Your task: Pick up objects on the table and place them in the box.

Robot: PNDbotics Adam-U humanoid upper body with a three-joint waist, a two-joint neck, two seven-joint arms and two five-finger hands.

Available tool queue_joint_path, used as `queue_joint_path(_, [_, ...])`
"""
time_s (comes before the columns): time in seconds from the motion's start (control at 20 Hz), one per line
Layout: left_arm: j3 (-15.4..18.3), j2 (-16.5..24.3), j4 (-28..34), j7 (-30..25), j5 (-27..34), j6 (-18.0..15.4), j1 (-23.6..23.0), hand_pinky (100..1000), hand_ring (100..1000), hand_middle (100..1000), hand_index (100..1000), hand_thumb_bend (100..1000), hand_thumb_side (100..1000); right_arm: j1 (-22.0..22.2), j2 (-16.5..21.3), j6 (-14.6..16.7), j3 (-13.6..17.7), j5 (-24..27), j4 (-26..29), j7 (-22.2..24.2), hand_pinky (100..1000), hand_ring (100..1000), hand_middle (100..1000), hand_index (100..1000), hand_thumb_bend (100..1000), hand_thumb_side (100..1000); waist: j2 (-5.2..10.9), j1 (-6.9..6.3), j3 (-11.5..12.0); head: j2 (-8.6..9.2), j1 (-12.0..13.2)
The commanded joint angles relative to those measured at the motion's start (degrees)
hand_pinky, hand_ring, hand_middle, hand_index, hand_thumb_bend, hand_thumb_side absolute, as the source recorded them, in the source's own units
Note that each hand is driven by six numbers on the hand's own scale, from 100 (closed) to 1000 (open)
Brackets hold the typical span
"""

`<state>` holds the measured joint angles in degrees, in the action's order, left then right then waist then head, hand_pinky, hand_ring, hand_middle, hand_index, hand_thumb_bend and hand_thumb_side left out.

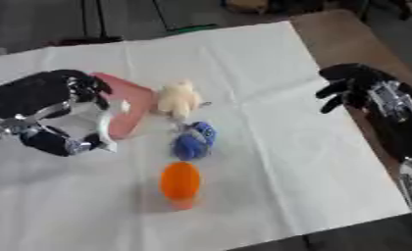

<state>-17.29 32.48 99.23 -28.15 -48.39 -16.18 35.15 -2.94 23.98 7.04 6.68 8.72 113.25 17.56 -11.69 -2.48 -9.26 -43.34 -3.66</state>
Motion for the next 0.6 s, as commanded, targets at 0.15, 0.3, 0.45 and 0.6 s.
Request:
queue_joint_path(0.15, [0.4,5.4,-2.7,4.3,0.7,-5.0,2.8,941,849,845,638,258,279,-0.1,1.5,0.2,0.2,0.3,0.8,0.0,539,660,760,744,100,939,1.06,0.39,-0.6,-0.27,0.3])
queue_joint_path(0.3, [0.3,5.1,-7.2,8.5,-0.9,-7.5,3.6,928,839,844,648,320,280,-0.3,1.4,0.2,0.1,0.4,0.8,0.1,539,660,760,744,100,941,0.93,0.46,-0.9,-0.33,0.4])
queue_joint_path(0.45, [-0.1,3.8,-11.7,13.2,-3.8,-9.1,4.7,919,832,841,649,311,273,-0.5,1.3,0.2,0.0,0.4,0.8,0.3,539,660,760,744,100,941,0.77,0.58,-1.2,-0.42,0.5])
queue_joint_path(0.6, [-0.4,2.2,-15.8,17.5,-7.0,-10.5,6.0,912,830,839,655,349,266,-0.6,1.2,0.2,-0.2,0.5,0.8,0.5,539,660,761,744,100,941,0.65,0.71,-1.5,-0.43,0.8])
